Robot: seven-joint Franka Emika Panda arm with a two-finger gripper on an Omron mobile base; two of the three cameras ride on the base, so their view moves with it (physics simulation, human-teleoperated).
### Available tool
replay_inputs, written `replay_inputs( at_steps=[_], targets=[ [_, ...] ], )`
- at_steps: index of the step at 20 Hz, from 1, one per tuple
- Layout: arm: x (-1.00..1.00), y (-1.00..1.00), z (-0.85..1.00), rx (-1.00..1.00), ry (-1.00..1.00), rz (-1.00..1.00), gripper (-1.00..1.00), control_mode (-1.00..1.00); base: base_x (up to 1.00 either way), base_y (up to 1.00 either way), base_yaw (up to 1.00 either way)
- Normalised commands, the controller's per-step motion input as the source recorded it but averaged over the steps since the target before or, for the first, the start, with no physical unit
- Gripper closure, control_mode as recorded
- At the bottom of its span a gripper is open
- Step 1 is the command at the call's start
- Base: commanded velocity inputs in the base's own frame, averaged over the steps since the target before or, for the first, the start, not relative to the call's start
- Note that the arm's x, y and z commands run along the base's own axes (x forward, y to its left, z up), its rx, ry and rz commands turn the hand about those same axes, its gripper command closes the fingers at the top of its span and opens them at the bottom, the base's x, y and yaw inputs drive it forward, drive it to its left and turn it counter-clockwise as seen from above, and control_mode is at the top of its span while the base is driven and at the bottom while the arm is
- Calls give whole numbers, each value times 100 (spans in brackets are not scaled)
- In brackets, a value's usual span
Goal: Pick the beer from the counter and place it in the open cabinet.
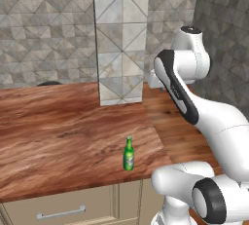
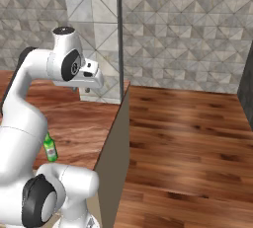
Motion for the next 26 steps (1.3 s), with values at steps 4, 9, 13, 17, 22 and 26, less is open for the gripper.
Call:
replay_inputs(
  at_steps=[4,9,13,17,22,26],
  targets=[
    [-6,-1,-3,1,0,0,-100,-100,0,0,0],
    [-13,0,-21,7,5,0,-100,-100,0,0,0],
    [-39,0,-36,12,1,0,-100,-100,0,0,0],
    [-35,-10,-49,13,0,2,-100,-100,0,0,0],
    [-12,-7,-38,1,-1,16,-100,-100,0,0,0],
    [-11,-15,-42,1,-5,21,-100,-100,0,0,0]
  ],
)
